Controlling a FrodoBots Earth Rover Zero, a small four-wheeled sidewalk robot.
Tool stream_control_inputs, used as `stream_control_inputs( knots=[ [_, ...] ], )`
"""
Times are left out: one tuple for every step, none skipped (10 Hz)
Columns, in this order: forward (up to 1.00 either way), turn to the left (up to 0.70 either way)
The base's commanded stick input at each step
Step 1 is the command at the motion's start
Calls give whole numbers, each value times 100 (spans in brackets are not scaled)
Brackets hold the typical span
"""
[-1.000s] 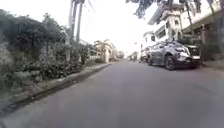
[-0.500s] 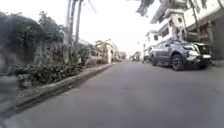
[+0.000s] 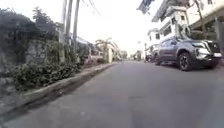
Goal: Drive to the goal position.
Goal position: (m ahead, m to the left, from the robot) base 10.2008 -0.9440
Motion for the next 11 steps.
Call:
stream_control_inputs(
  knots=[
    [100, -39],
    [100, -39],
    [100, 1],
    [100, 1],
    [100, 1],
    [100, 1],
    [100, 1],
    [100, 1],
    [100, 1],
    [100, 1],
    [100, 1]
  ],
)
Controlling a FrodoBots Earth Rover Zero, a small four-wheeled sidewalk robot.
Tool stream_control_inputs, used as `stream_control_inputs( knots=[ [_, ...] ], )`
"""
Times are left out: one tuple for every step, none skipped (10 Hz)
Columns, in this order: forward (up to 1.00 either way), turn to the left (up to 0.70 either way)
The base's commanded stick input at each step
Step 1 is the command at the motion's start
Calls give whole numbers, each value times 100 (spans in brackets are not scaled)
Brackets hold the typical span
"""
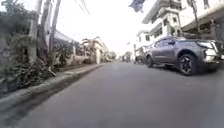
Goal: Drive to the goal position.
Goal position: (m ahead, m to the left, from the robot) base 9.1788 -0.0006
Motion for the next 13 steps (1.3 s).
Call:
stream_control_inputs(
  knots=[
    [100, 1],
    [100, 1],
    [100, 1],
    [100, 1],
    [100, 1],
    [100, 1],
    [100, 1],
    [100, 1],
    [100, 1],
    [100, 1],
    [100, 1],
    [100, 1],
    [100, 1]
  ],
)
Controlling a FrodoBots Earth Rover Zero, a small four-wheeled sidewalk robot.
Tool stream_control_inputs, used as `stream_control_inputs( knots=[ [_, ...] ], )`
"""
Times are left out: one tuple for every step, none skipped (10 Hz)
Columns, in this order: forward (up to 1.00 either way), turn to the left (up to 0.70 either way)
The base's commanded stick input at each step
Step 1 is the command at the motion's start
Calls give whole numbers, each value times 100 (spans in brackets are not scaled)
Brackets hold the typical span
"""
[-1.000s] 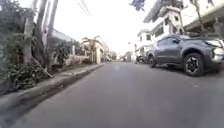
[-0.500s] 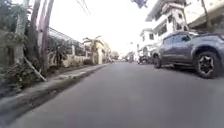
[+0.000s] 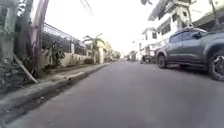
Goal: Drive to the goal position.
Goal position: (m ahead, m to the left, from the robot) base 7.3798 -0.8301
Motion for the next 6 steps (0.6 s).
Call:
stream_control_inputs(
  knots=[
    [100, -13],
    [100, -39],
    [100, -39],
    [100, -39],
    [100, -39],
    [100, -39]
  ],
)
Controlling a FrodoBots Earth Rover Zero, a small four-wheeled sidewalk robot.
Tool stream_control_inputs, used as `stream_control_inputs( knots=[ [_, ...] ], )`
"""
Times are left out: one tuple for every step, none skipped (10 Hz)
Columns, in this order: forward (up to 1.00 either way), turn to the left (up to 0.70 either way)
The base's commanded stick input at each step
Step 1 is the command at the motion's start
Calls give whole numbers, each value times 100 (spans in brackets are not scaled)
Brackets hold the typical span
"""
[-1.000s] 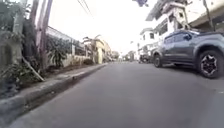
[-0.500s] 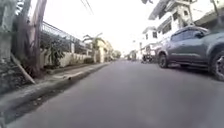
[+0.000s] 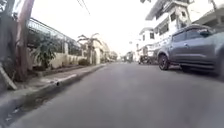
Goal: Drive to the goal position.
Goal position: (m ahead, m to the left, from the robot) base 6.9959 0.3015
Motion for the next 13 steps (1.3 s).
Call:
stream_control_inputs(
  knots=[
    [100, -18],
    [100, 1],
    [100, 1],
    [100, 1],
    [100, 1],
    [100, 1],
    [100, 1],
    [100, 1],
    [100, 1],
    [100, -3],
    [100, -36],
    [100, -39],
    [100, -39]
  ],
)
